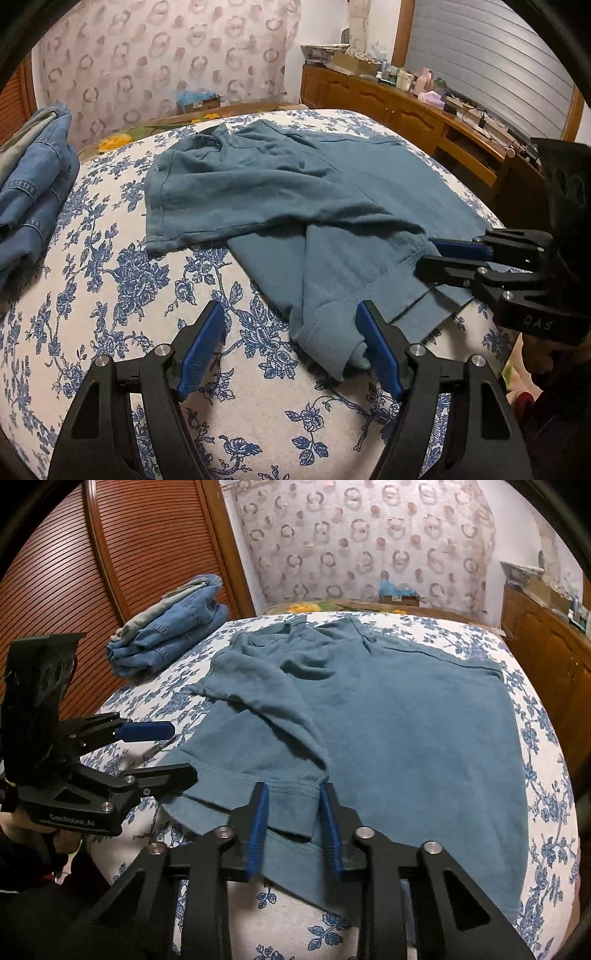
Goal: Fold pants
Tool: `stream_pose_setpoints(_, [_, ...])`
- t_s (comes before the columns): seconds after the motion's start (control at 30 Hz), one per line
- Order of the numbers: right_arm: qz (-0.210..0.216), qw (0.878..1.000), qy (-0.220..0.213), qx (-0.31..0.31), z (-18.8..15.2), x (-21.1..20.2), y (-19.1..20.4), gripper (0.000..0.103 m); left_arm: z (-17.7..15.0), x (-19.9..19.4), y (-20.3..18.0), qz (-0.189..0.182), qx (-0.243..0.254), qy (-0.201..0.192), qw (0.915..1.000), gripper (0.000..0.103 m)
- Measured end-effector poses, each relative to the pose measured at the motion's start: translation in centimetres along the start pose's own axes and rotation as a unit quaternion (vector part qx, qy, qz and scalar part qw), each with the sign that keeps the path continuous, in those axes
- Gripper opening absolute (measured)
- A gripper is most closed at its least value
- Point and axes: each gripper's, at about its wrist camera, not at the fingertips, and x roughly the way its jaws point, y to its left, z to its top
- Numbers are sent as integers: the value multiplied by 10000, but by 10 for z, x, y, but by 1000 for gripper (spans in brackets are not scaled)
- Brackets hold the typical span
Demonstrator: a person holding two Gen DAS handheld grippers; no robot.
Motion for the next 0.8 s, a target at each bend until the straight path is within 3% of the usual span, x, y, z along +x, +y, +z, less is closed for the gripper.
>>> stream_pose_setpoints(0.13, [114, 9998, -183, 4, 2, -10, -2, 10, 3, -9, -2, 13, 3, -141, 9999, 75])
stream_pose_setpoints(0.5, [-61, 9969, -765, -171, 5, -59, -9, 9, 13, -19, -2, -20, -67, -377, 9993, 75])
stream_pose_setpoints(0.8, [-283, 9952, -937, 5, -14, -93, -20, 9, 18, -13, -12, -75, 30, -333, 9994, 75])
